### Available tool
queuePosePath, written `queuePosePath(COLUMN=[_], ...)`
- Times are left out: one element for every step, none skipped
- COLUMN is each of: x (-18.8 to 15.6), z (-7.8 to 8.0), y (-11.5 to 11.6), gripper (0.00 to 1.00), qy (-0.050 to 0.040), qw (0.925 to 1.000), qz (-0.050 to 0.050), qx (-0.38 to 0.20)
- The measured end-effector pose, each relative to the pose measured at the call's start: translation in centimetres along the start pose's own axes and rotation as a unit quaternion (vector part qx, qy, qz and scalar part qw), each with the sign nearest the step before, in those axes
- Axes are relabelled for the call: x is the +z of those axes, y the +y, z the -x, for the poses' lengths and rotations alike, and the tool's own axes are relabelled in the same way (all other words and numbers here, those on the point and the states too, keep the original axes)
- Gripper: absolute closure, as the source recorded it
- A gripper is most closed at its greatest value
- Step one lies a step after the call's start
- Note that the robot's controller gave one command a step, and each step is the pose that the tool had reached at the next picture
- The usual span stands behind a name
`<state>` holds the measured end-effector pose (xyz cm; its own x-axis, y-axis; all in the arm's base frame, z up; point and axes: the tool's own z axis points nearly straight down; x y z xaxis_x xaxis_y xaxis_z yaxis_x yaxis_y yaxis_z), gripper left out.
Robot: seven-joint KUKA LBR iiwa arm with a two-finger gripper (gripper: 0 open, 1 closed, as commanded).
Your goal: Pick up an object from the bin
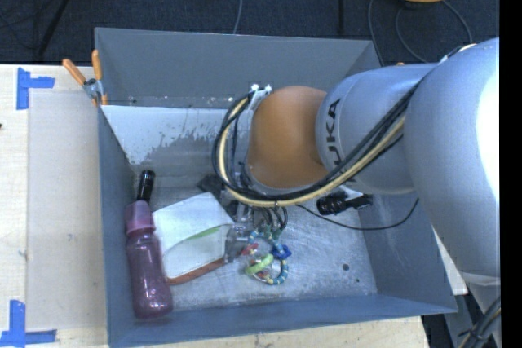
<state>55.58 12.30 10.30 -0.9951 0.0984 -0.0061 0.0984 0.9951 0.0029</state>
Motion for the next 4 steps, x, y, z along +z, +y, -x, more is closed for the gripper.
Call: queuePosePath(x=[-1.4, 3.0, 3.0, -9.5], z=[-2.5, -0.3, -0.3, -2.9], y=[-4.4, -4.3, -4.3, -6.2], gripper=[0.00, 1.00, 1.00, 1.00], qy=[0.0087, 0.0012, 0.0012, 0.0034], qw=[0.9998, 0.9852, 0.9851, 0.9857], qz=[-0.003, -0.001, -0.001, -0.002], qx=[-0.019, 0.171, 0.172, 0.169])
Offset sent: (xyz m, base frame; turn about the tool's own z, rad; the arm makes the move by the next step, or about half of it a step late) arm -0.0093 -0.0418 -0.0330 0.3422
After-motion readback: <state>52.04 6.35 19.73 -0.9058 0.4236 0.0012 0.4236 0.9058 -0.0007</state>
